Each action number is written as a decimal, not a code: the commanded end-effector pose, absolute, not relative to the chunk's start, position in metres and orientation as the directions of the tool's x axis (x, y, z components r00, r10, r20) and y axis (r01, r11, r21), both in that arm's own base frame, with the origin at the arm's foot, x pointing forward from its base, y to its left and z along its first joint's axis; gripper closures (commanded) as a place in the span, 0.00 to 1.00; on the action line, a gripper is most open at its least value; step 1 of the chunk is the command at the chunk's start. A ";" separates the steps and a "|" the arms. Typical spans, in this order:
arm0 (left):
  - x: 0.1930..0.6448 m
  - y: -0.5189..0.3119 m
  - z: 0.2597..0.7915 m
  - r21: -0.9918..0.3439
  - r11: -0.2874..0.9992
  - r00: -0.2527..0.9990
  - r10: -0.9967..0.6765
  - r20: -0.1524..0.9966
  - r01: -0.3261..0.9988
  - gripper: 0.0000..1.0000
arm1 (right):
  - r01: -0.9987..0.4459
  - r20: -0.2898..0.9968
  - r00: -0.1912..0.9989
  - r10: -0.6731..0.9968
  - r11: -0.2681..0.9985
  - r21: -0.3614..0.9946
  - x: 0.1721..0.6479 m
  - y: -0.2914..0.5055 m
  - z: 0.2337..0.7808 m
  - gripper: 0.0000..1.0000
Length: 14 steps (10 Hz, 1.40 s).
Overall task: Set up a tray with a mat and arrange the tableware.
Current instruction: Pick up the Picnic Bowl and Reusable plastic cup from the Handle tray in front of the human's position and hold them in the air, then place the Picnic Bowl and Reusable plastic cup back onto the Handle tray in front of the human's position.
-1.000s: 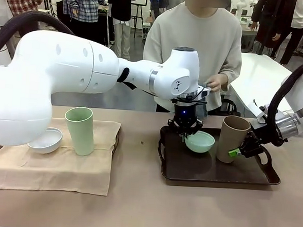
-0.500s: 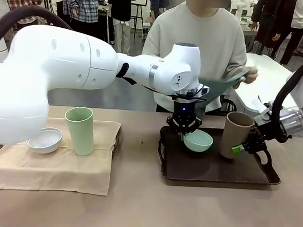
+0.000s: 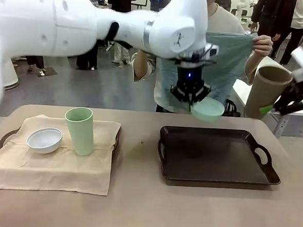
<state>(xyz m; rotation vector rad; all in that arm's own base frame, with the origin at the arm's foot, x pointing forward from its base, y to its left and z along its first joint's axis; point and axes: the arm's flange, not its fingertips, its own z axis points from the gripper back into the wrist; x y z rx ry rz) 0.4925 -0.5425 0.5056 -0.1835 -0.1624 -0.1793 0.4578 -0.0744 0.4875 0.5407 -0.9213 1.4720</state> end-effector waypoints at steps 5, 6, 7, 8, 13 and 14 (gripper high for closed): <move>0.464 -0.541 0.545 -0.160 0.968 0.955 -0.147 0.257 0.192 1.00 | -0.966 0.766 -0.141 0.627 0.082 -0.245 0.436 -0.070 0.533 0.38; 0.464 -0.541 0.545 -0.160 0.968 0.955 -0.147 0.257 0.192 1.00 | -0.966 0.766 -0.141 0.627 0.082 -0.245 0.436 -0.070 0.533 0.38; 0.464 -0.541 0.545 -0.160 0.968 0.955 -0.147 0.257 0.192 1.00 | -0.966 0.766 -0.141 0.627 0.082 -0.245 0.436 -0.070 0.533 0.38; 0.464 -0.541 0.545 -0.160 0.968 0.955 -0.147 0.257 0.192 1.00 | -0.966 0.766 -0.141 0.627 0.082 -0.245 0.436 -0.070 0.533 0.38; 0.464 -0.541 0.545 -0.160 0.968 0.955 -0.147 0.257 0.192 1.00 | -0.966 0.766 -0.141 0.627 0.082 -0.245 0.436 -0.070 0.533 0.38; 0.464 -0.541 0.545 -0.160 0.968 0.955 -0.147 0.257 0.192 1.00 | -0.966 0.766 -0.141 0.627 0.082 -0.245 0.436 -0.070 0.533 0.38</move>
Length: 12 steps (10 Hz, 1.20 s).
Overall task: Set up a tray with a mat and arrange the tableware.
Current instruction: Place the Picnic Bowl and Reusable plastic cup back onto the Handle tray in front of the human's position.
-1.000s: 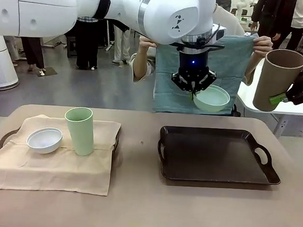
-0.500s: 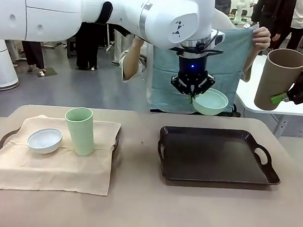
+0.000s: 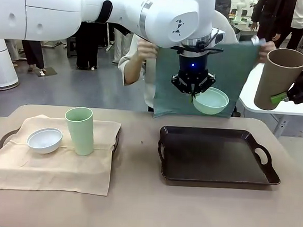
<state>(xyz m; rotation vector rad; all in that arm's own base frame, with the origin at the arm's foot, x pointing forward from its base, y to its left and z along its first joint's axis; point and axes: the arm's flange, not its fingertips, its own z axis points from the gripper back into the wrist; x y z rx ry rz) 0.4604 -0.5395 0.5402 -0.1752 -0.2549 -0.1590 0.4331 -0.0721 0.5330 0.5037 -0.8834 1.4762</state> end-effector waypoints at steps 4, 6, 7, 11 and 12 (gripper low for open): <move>0.464 -0.541 0.545 -0.160 0.968 0.955 -0.147 0.257 0.192 1.00 | -0.966 0.766 -0.141 0.627 0.082 -0.245 0.436 -0.070 0.533 0.38; 0.464 -0.541 0.545 -0.160 0.968 0.955 -0.147 0.257 0.192 1.00 | -0.966 0.766 -0.141 0.627 0.082 -0.245 0.436 -0.070 0.533 0.38; 0.464 -0.541 0.545 -0.160 0.968 0.955 -0.147 0.257 0.192 1.00 | -0.966 0.766 -0.141 0.627 0.082 -0.245 0.436 -0.070 0.533 0.38; 0.464 -0.541 0.545 -0.160 0.968 0.955 -0.147 0.257 0.192 1.00 | -0.966 0.766 -0.141 0.627 0.082 -0.245 0.436 -0.070 0.533 0.38; 0.464 -0.541 0.545 -0.160 0.968 0.955 -0.147 0.257 0.192 1.00 | -0.966 0.766 -0.141 0.627 0.082 -0.245 0.436 -0.070 0.533 0.38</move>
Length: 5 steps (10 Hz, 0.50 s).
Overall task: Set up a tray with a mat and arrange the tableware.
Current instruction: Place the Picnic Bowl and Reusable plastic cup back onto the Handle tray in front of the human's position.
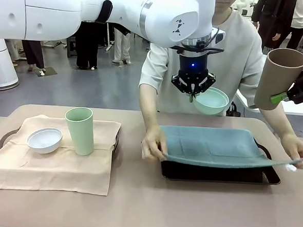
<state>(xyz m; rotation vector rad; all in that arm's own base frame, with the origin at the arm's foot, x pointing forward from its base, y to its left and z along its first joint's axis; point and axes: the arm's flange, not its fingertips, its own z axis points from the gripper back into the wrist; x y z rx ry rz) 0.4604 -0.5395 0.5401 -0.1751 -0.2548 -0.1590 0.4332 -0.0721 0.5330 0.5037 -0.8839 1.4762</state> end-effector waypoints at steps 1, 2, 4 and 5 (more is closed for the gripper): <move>0.464 -0.541 0.545 -0.160 0.968 0.955 -0.147 0.257 0.192 1.00 | -0.966 0.766 -0.141 0.627 0.082 -0.245 0.436 -0.070 0.533 0.38; 0.464 -0.541 0.545 -0.160 0.968 0.955 -0.147 0.257 0.192 1.00 | -0.966 0.766 -0.141 0.627 0.082 -0.245 0.436 -0.070 0.533 0.38; 0.464 -0.541 0.545 -0.160 0.968 0.955 -0.147 0.257 0.192 1.00 | -0.966 0.766 -0.141 0.627 0.082 -0.245 0.436 -0.070 0.533 0.38; 0.464 -0.541 0.545 -0.160 0.968 0.955 -0.147 0.257 0.192 1.00 | -0.966 0.766 -0.141 0.627 0.082 -0.245 0.436 -0.070 0.533 0.38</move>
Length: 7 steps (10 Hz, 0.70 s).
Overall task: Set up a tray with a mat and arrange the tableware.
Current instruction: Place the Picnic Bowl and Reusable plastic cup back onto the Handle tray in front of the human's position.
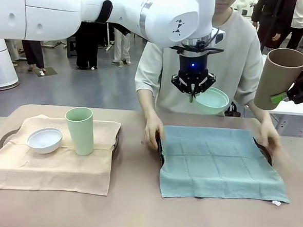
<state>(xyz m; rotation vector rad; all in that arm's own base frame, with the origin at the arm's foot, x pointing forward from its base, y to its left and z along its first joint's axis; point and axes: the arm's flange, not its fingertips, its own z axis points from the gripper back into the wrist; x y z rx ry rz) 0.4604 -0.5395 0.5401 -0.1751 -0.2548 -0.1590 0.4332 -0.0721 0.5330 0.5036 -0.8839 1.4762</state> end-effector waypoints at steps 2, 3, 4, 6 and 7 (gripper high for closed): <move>0.464 -0.541 0.545 -0.160 0.968 0.955 -0.147 0.257 0.192 1.00 | -0.966 0.766 -0.141 0.627 0.082 -0.245 0.436 -0.070 0.533 0.38; 0.464 -0.541 0.545 -0.160 0.968 0.955 -0.147 0.257 0.192 1.00 | -0.966 0.766 -0.141 0.627 0.082 -0.245 0.436 -0.070 0.533 0.38; 0.464 -0.541 0.545 -0.160 0.968 0.955 -0.147 0.257 0.192 1.00 | -0.966 0.766 -0.141 0.627 0.082 -0.245 0.436 -0.070 0.533 0.38; 0.464 -0.541 0.545 -0.160 0.968 0.955 -0.147 0.257 0.192 1.00 | -0.966 0.766 -0.141 0.627 0.082 -0.245 0.436 -0.070 0.533 0.38; 0.464 -0.541 0.545 -0.160 0.968 0.955 -0.147 0.257 0.192 1.00 | -0.966 0.766 -0.141 0.627 0.082 -0.245 0.436 -0.070 0.533 0.38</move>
